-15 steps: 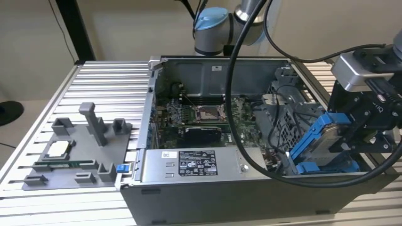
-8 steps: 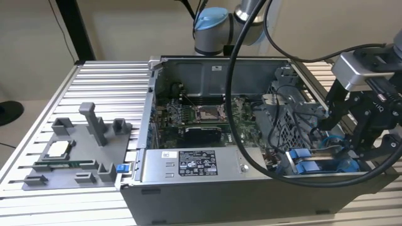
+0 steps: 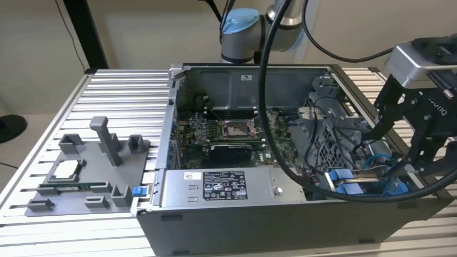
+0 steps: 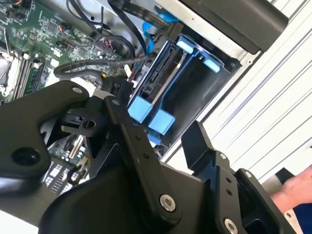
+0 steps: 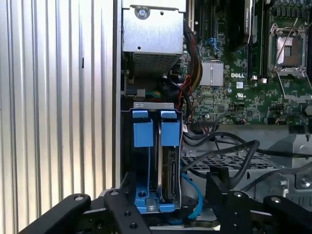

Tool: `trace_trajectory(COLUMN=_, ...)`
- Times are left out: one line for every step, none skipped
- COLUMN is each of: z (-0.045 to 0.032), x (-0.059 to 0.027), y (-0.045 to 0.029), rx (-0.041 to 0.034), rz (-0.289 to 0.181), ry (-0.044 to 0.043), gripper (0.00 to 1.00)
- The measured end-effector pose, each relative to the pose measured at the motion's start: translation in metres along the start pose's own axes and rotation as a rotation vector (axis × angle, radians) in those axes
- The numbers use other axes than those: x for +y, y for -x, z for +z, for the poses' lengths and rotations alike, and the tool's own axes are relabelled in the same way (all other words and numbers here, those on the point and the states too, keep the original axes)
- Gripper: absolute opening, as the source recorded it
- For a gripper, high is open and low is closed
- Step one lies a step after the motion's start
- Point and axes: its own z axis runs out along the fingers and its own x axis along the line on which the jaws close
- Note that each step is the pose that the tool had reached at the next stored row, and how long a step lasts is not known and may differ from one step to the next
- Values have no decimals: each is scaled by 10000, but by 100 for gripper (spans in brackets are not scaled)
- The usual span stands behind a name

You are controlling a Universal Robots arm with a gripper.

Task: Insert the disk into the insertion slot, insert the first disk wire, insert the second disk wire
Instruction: 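Insert the disk into the insertion slot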

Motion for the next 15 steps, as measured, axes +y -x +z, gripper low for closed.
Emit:
trace_trajectory(z=-18, x=1, y=2, rx=-1, rz=-1, ry=0, gripper=100)
trace_trajectory(z=-40, x=1, y=5, rx=-2, rz=-1, ry=0, gripper=100)
trace_trajectory(z=-61, x=2, y=7, rx=0, rz=0, ry=0, gripper=100)
trace_trajectory(z=-78, x=2, y=9, rx=2, rz=-1, ry=0, gripper=100)
trace_trajectory(z=-84, x=3, y=9, rx=-1, rz=0, ry=0, gripper=100)
trace_trajectory(z=-84, x=3, y=10, rx=-2, rz=0, ry=0, gripper=100)
trace_trajectory(z=-84, x=2, y=10, rx=-3, rz=-2, ry=0, gripper=100)
trace_trajectory(z=-86, x=3, y=12, rx=0, rz=-1, ry=0, gripper=100)
trace_trajectory(z=-86, x=3, y=13, rx=1, rz=0, ry=0, gripper=100)
trace_trajectory(z=-86, x=3, y=14, rx=0, rz=-1, ry=0, gripper=100)
trace_trajectory(z=-85, x=2, y=14, rx=0, rz=-2, ry=0, gripper=100)
trace_trajectory(z=-85, x=2, y=14, rx=0, rz=-2, ry=0, gripper=100)
trace_trajectory(z=-86, x=2, y=14, rx=1, rz=-1, ry=0, gripper=100)
trace_trajectory(z=-86, x=2, y=14, rx=1, rz=-1, ry=0, gripper=100)
trace_trajectory(z=-86, x=2, y=14, rx=1, rz=-1, ry=0, gripper=100)
